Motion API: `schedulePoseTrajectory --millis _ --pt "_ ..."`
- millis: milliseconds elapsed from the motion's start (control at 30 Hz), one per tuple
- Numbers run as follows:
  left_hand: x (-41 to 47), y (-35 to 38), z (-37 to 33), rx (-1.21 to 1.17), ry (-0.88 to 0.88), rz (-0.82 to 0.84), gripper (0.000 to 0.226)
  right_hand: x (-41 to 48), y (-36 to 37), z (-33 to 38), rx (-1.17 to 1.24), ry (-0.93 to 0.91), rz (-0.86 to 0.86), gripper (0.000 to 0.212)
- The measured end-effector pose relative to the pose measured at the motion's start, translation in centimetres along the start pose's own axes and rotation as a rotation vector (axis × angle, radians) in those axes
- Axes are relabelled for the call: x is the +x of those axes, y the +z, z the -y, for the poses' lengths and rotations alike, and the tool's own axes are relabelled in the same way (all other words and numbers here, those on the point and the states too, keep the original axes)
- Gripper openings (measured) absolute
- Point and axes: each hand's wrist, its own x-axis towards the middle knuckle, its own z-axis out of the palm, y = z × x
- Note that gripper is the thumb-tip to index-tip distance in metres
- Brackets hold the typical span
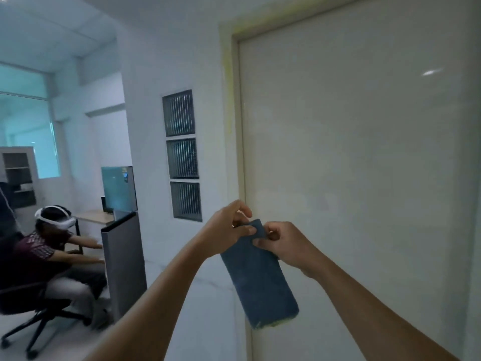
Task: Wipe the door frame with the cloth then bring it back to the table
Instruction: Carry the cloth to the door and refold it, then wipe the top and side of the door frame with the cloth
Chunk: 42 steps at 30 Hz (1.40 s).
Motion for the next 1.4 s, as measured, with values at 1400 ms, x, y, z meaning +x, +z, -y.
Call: schedulePoseTrajectory --millis 1400 --pt "36.3 -3.0 15.2 -0.002 0.349 -0.884 0.076 39.7 -8.6 7.3 -0.589 -0.535 -0.519 0.044"
